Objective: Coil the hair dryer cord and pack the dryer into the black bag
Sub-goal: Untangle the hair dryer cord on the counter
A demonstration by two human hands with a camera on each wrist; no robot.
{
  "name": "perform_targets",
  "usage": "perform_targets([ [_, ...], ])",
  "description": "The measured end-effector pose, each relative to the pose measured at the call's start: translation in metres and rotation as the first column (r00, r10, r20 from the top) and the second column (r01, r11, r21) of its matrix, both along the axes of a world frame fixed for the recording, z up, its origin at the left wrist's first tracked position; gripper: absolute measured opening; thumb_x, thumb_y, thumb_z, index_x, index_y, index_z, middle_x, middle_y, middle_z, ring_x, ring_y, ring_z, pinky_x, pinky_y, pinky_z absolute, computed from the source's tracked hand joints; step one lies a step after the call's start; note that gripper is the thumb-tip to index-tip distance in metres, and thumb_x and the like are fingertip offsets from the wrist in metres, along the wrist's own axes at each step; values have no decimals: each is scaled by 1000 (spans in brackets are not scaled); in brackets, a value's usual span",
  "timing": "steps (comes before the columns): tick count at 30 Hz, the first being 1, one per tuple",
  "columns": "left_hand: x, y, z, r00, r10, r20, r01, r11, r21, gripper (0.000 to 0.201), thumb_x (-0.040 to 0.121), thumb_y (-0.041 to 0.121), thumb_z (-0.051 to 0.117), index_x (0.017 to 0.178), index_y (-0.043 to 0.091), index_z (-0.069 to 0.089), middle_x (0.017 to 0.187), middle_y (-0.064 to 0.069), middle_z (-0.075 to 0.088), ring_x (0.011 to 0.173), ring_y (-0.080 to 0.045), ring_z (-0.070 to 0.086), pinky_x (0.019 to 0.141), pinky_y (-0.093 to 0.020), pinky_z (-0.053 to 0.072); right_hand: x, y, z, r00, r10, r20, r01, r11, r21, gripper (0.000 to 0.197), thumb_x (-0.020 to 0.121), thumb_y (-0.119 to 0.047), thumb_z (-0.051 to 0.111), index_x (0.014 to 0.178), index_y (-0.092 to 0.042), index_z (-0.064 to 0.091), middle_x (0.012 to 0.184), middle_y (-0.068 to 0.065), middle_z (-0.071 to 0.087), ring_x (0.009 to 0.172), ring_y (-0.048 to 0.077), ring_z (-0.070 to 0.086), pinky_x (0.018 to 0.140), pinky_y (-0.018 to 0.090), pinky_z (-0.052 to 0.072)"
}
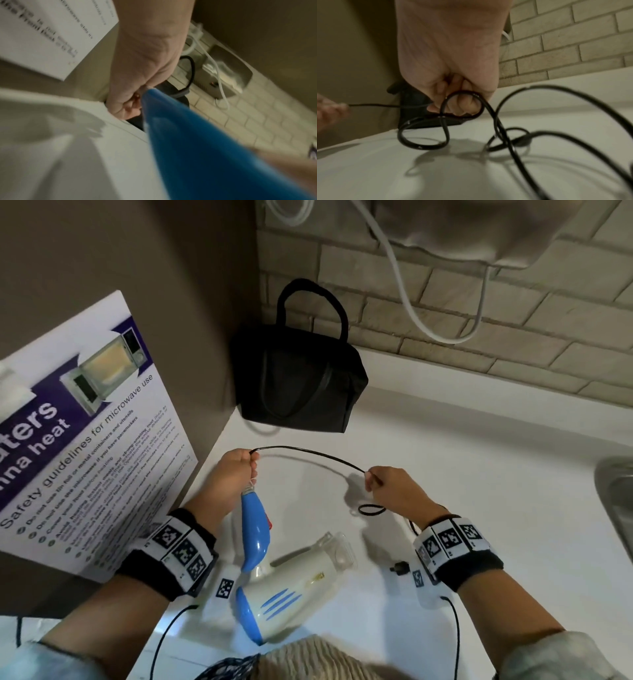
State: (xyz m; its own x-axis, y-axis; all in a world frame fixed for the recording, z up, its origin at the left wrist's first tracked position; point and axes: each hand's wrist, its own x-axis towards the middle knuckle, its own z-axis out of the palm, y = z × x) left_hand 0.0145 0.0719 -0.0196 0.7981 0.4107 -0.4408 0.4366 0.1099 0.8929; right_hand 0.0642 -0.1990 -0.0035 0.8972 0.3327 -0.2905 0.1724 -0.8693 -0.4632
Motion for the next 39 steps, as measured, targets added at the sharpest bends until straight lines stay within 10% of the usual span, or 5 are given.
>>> perform_targets([
  [15,2,-12,-6,767,-353,-536,625,225,747,43,99,38,35,136,17,44,130,-15,45,119,-34,43,96,-43,40,-18,25,61,987,150,56,-149,989,-20,33,93,-20,42,75,-8,67,66,-5,60,60,10,50,57,23,40],
  [22,-22,-68,68,584,-809,-66,544,330,772,32,92,12,55,123,17,58,115,8,53,120,-5,45,103,-29,30,-37,53,74,956,265,125,-269,963,12,28,91,-20,44,80,-3,63,74,7,62,70,21,54,66,32,42],
  [25,-23,-74,76,695,-719,23,594,591,546,24,91,3,45,79,16,62,66,9,62,67,1,60,71,-19,45,-39,52,82,937,319,139,-328,944,45,21,88,-11,45,76,-10,62,67,-1,59,64,10,51,62,25,38],
  [30,-30,-68,83,674,-737,-58,532,429,730,17,88,0,49,89,6,65,82,-6,66,74,-18,57,73,-34,49,-34,39,74,949,298,106,-315,911,264,35,94,-10,46,63,-22,52,51,-12,44,50,0,43,53,12,33],
  [39,-33,-57,97,785,-580,220,400,744,535,33,84,-12,37,65,11,51,56,6,45,49,-3,40,49,-11,32,-27,39,61,963,264,45,-246,807,536,35,99,-18,37,65,-22,44,59,-9,36,58,9,31,57,18,28],
])
